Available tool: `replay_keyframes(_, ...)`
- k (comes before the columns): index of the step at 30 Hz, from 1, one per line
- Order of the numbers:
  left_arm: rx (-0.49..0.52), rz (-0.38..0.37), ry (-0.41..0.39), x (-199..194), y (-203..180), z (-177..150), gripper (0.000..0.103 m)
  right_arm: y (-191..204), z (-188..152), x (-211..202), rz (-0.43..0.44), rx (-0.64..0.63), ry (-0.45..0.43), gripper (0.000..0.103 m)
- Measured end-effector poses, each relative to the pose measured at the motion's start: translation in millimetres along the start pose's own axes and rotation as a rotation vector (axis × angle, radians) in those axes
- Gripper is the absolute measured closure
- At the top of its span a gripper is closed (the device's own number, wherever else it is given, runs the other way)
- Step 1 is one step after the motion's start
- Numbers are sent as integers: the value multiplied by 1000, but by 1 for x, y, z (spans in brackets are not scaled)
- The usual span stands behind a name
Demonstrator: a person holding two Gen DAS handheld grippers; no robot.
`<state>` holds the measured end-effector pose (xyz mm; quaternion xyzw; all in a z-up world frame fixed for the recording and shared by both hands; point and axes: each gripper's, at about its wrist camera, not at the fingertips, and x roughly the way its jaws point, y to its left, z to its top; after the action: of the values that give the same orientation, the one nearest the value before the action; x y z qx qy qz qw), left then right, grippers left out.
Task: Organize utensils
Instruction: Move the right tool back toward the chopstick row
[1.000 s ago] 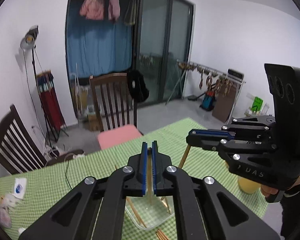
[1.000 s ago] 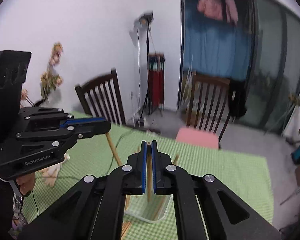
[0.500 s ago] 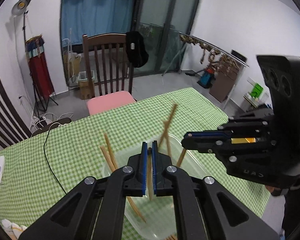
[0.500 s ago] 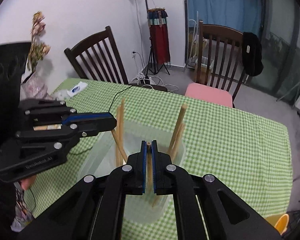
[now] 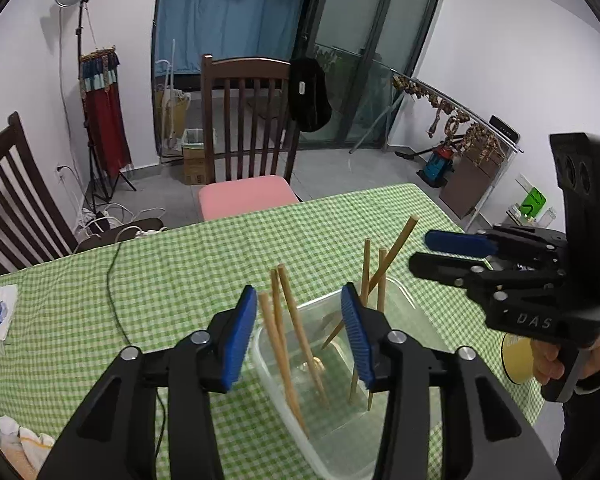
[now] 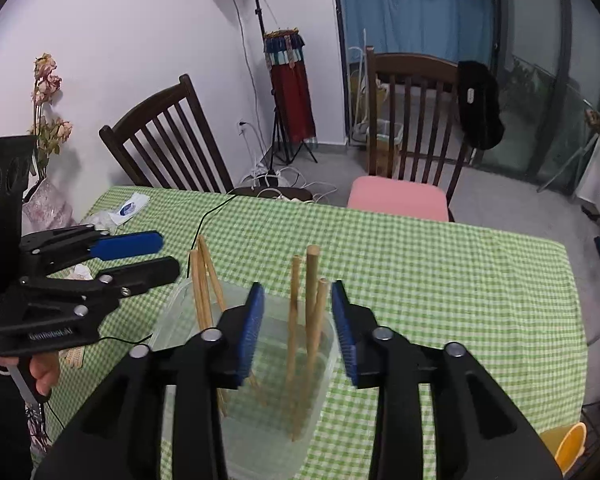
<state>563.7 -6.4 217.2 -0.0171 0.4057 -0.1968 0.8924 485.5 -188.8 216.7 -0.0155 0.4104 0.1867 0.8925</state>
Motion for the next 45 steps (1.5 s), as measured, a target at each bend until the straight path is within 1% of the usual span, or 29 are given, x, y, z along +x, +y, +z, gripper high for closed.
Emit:
replay_keyframes(1, 1, 7, -2, -6, 0, -3, 49, -1, -2, -4, -13, -7, -6, 58)
replay_keyframes(3, 4, 29, -6, -18, 1, -10, 42, -3, -8, -19, -38, -16, -25, 54)
replay_keyframes(4, 9, 50, -5, -25, 2, -15, 40, -4, -10, -24, -40, -16, -30, 51)
replay_keyframes(7, 12, 85, -3, -44, 1, -26, 37, -10, -20, -41, -65, -1, -42, 49)
replay_keyframes(10, 3, 116, -22, -68, 0, -36, 33, -11, -32, -60, -83, 5, -56, 46)
replay_keyframes(14, -7, 116, -53, -101, -5, -53, 33, -5, -47, -86, -106, -13, -82, 44)
replay_keyframes(17, 7, 123, -62, -118, -13, -64, 32, 0, -60, -102, -122, -26, -98, 42)
replay_keyframes(20, 14, 125, -93, -140, -23, -79, 32, 7, -74, -116, -146, -47, -118, 39)
replay_keyframes(22, 5, 123, -114, -152, -28, -91, 29, 13, -84, -123, -156, -58, -131, 34)
replay_keyframes(23, 1, 129, -125, -156, -30, -96, 28, 16, -90, -126, -158, -62, -137, 33)
replay_keyframes(24, 2, 144, -146, -161, -33, -106, 25, 18, -94, -128, -156, -64, -141, 31)
replay_keyframes(26, 19, 167, -177, -166, -40, -120, 19, 22, -110, -132, -152, -69, -151, 30)
replay_keyframes(27, 25, 176, -183, -168, -43, -127, 17, 24, -115, -133, -154, -70, -157, 29)
replay_keyframes(29, 25, 184, -203, -172, -50, -148, 17, 29, -131, -134, -161, -70, -172, 26)
replay_keyframes(30, 22, 181, -207, -172, -52, -153, 17, 31, -138, -134, -162, -71, -181, 26)
replay_keyframes(33, 7, 157, -233, -176, -62, -185, 14, 41, -162, -133, -157, -65, -210, 25)
replay_keyframes(36, -6, 157, -250, -171, -70, -212, 13, 49, -187, -134, -163, -57, -240, 25)
replay_keyframes(38, -15, 157, -255, -165, -77, -236, 13, 56, -204, -135, -162, -52, -254, 23)
replay_keyframes(40, -11, 177, -258, -160, -83, -253, 13, 63, -225, -137, -151, -46, -277, 18)
replay_keyframes(43, -11, 208, -285, -156, -93, -281, 13, 70, -258, -135, -132, -15, -295, 18)
replay_keyframes(45, -21, 204, -290, -154, -99, -299, 12, 74, -275, -132, -138, -4, -294, 18)
